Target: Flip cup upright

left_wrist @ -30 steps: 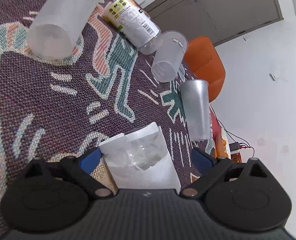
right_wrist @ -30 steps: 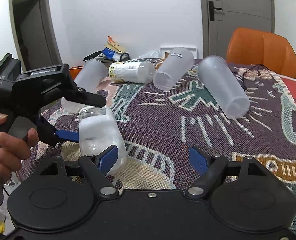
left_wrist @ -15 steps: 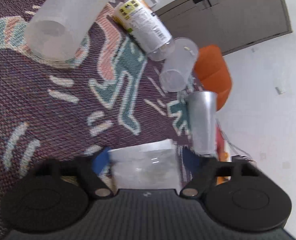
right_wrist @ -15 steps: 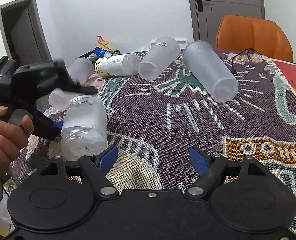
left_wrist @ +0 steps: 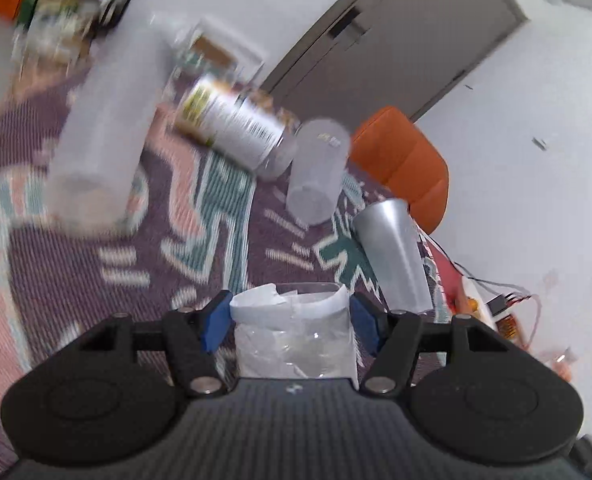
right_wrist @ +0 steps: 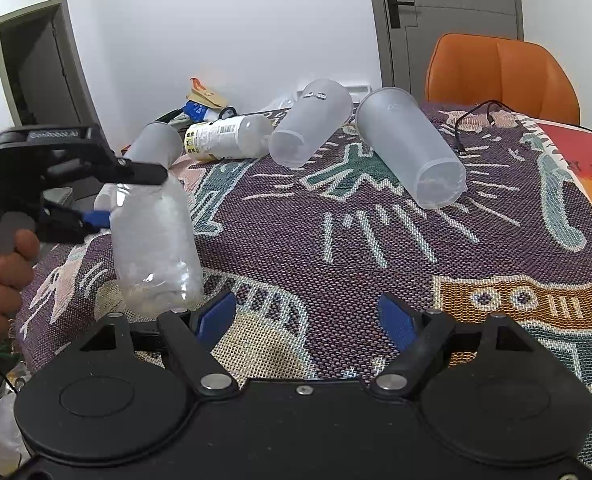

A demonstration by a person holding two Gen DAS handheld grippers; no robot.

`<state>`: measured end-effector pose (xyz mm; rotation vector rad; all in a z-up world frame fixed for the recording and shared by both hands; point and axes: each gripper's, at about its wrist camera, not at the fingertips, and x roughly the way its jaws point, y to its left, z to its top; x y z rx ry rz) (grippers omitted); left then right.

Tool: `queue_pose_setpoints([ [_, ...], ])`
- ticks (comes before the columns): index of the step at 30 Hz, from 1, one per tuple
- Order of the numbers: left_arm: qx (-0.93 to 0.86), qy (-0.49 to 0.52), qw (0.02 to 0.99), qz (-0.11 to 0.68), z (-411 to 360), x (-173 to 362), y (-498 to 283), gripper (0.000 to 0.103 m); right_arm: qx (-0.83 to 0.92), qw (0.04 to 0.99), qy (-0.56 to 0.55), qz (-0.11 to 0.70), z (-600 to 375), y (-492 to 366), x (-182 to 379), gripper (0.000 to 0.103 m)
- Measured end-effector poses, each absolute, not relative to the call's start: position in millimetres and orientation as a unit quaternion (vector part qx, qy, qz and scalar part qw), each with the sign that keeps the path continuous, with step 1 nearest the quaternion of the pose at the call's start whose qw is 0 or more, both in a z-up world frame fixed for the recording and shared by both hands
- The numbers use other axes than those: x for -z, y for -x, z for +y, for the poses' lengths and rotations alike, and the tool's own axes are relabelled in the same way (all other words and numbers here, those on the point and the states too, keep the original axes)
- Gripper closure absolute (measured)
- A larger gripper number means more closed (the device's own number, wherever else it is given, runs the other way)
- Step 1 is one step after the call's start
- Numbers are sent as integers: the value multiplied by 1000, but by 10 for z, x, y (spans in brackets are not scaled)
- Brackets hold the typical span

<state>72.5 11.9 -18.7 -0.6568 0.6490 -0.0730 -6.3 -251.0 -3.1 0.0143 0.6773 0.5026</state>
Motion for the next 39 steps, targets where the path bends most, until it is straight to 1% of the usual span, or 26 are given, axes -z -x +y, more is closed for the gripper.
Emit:
queue_pose_setpoints([
  [8, 31, 157, 956, 245, -244, -47, -520, 41, -248, 912, -5, 328, -2472, 92, 23, 24],
  [14, 44, 102, 964, 241, -437, -43, -479, 41, -247, 913, -5, 325, -2474, 109, 7, 24],
  [16, 49, 90, 964, 244, -485, -29, -464, 38, -245, 913, -5, 326, -2483, 112, 13, 24],
  [19, 53, 89, 963, 250, -529, -4, -441, 36, -244, 913, -7, 327, -2501, 117, 20, 24],
  [20, 56, 90, 962, 252, -533, -2, -433, 34, -243, 913, -8, 327, -2507, 121, 20, 24],
  [22, 66, 102, 959, 257, -522, -5, -418, 23, -243, 913, -9, 327, -2510, 127, 20, 23],
  [27, 74, 123, 958, 249, -467, -55, -366, 10, -246, 913, -8, 325, -2499, 130, 12, 23],
  [39, 57, 157, 961, 219, -252, -221, -188, 7, -256, 913, -3, 318, -2418, 160, -60, 19],
])
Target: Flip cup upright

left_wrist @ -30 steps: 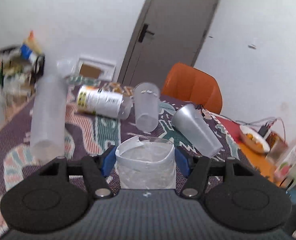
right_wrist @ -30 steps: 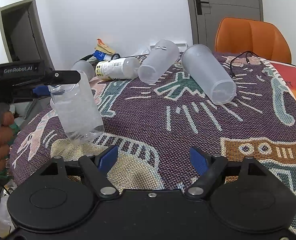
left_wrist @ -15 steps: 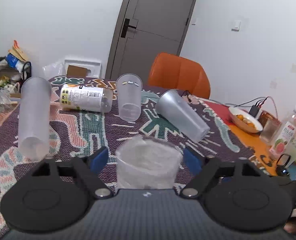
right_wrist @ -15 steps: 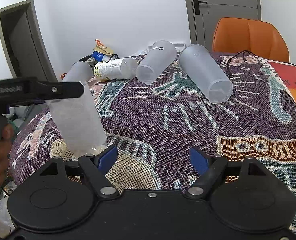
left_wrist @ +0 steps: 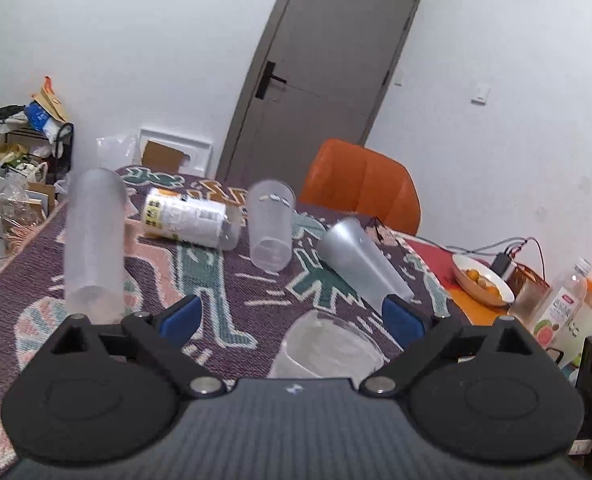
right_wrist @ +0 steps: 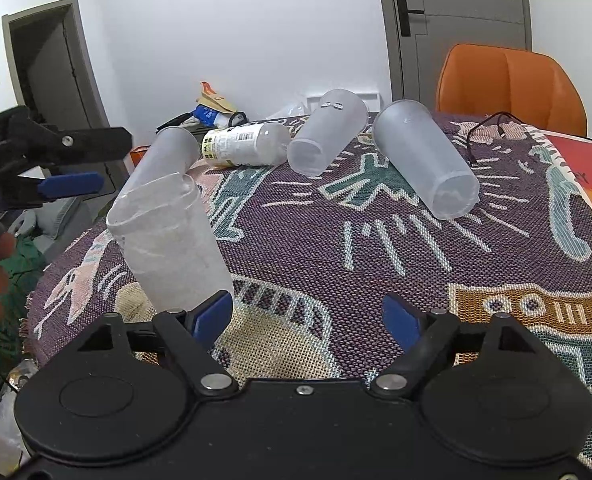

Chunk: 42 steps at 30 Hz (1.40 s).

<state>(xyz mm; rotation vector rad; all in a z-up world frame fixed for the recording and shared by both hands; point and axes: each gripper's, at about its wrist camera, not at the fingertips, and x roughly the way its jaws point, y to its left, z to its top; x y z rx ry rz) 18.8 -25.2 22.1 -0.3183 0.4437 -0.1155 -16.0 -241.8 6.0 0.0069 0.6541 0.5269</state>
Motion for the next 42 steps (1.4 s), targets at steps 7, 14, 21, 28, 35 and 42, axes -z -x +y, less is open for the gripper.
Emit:
queue_pose_setpoints([
  [7, 40, 161, 963, 212, -98, -268, -137, 5, -258, 914, -7, 313, -2384, 144, -105, 16],
  [14, 22, 157, 964, 215, 19, -269, -87, 4, -258, 917, -2, 304, -2361, 125, -176, 10],
  [21, 9, 132, 967, 217, 84, -244, -4, 3, -255, 919, -16, 300, -2405, 123, -236, 6],
  [28, -5, 122, 967, 223, 131, -215, 97, 2, -249, 921, -28, 297, -2451, 189, -270, 0],
  [35, -9, 119, 966, 229, 152, -200, 188, 2, -244, 922, -36, 297, -2501, 281, -301, 0],
  [42, -20, 123, 963, 238, 223, -142, 259, 2, -246, 922, -35, 296, -2503, 331, -325, 0],
])
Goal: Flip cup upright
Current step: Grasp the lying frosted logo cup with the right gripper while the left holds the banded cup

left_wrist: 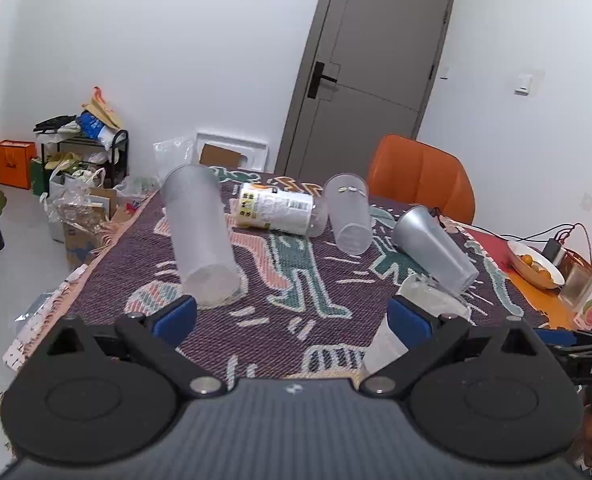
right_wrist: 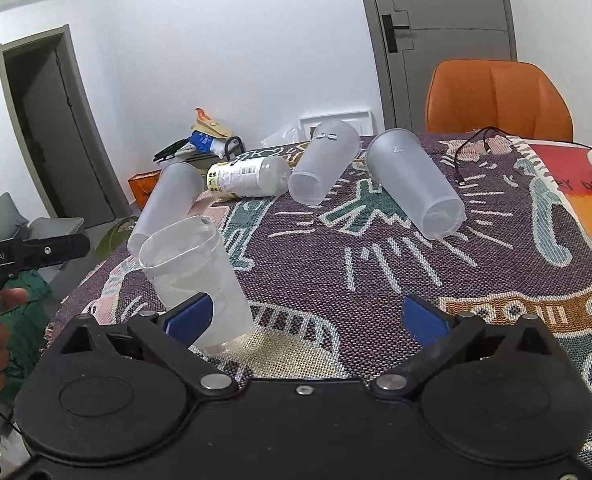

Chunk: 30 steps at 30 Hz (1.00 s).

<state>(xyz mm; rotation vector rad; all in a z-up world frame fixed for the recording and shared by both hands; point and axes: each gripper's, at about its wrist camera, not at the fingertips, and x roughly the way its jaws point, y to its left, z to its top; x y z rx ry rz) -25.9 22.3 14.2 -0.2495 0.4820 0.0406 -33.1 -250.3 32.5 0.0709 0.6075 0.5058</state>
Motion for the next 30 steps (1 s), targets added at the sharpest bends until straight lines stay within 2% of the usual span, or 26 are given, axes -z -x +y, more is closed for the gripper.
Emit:
queue_pose_setpoints([
  [14, -46, 154, 954, 253, 480, -16, 260, 2, -258, 922, -8, 288, -2332, 173, -396, 0],
  [30, -42, 193, 947, 253, 566, 101, -174, 3, -227, 931, 35, 283, -2300, -362, -387, 1],
])
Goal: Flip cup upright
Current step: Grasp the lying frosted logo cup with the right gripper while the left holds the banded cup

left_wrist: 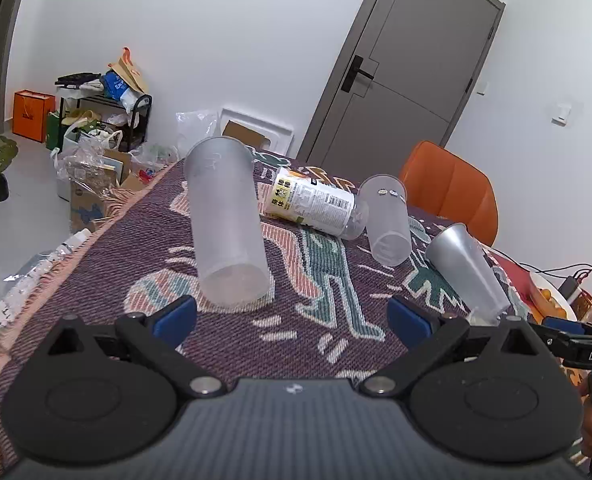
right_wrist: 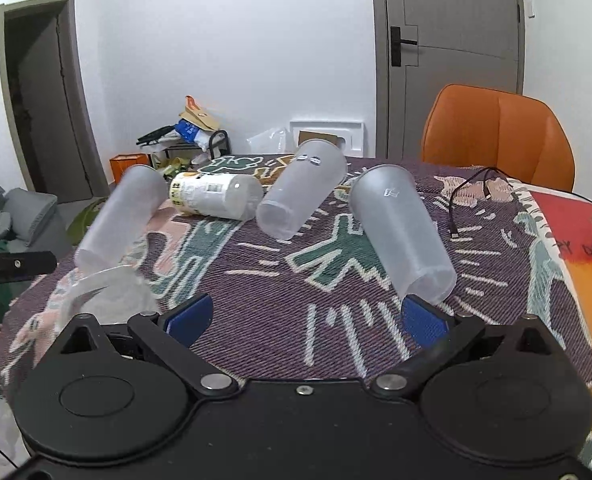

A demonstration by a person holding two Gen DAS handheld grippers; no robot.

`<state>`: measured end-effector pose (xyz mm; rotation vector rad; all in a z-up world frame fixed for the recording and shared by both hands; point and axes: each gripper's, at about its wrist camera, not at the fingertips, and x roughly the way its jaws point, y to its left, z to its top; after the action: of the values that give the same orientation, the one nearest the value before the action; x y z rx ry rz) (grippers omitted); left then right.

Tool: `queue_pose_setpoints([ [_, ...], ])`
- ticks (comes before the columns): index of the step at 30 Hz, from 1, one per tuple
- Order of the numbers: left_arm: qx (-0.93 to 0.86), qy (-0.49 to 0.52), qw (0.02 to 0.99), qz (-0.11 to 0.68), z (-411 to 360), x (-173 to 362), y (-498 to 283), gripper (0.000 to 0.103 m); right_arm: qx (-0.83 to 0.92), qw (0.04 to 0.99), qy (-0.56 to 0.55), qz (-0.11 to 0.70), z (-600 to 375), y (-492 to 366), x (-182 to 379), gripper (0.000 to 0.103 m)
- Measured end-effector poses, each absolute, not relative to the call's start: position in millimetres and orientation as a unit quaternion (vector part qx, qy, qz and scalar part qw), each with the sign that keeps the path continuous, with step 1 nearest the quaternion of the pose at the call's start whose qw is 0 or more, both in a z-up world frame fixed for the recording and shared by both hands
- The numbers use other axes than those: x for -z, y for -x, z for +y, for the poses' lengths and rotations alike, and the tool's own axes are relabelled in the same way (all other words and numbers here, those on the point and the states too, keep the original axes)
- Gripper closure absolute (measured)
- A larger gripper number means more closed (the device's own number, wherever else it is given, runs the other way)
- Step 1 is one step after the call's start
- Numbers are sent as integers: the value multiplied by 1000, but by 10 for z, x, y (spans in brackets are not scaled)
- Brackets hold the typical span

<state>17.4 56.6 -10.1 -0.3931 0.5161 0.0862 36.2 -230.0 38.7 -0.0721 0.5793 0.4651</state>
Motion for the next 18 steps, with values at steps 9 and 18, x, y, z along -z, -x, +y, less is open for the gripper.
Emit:
queue_pose_setpoints([
  [9, -44, 191, 947, 256, 565, 136, -454, 3, -209, 934, 46, 286, -2324, -665, -344, 7],
  [18, -55, 193, 945, 257, 670, 156, -684, 4, -191, 935, 54, 295, -2387, -993, -252, 9],
])
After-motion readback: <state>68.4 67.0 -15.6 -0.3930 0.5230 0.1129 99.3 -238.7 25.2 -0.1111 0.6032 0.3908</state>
